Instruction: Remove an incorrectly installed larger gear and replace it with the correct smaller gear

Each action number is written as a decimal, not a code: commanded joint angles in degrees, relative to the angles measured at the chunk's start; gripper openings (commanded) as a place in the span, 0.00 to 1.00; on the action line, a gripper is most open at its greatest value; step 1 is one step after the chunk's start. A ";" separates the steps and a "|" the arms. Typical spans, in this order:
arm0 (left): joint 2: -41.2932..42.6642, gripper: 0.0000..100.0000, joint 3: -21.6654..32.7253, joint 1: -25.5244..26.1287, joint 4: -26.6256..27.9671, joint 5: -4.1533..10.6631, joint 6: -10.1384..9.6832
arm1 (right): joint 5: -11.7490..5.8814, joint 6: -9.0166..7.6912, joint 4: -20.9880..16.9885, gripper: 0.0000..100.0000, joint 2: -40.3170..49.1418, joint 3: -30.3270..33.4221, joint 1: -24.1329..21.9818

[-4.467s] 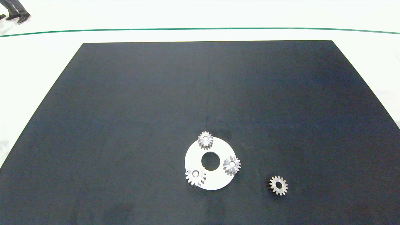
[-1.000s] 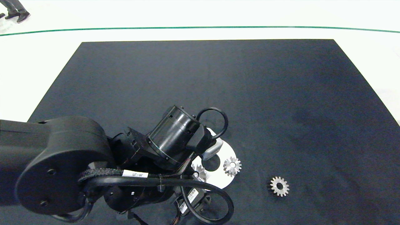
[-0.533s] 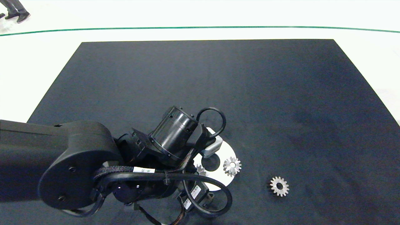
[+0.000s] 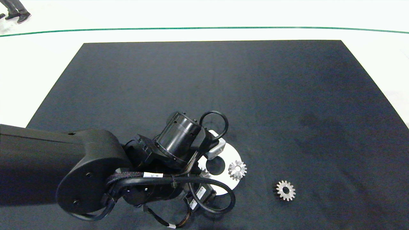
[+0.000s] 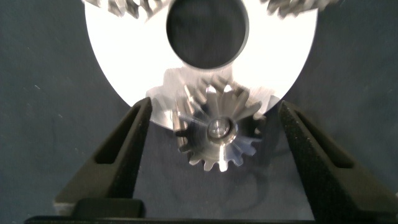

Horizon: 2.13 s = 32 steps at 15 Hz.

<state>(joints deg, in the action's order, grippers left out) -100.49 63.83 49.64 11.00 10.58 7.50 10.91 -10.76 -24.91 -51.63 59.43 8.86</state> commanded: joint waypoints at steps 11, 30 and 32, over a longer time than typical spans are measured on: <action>0.29 0.54 -3.10 0.28 -3.17 0.58 0.15 | 0.16 -0.13 -0.14 1.00 0.04 -0.10 0.01; 0.12 0.17 -4.59 0.81 -3.35 1.02 1.20 | 0.16 -0.13 -0.06 1.00 -0.05 -0.54 0.01; 0.12 0.12 -4.42 0.63 -4.49 1.11 1.29 | 0.16 -0.13 -0.06 1.00 0.04 -0.54 0.01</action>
<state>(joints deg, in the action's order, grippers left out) -100.22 59.26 50.43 6.63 11.50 8.70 11.00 -10.80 -24.83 -51.70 58.89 8.86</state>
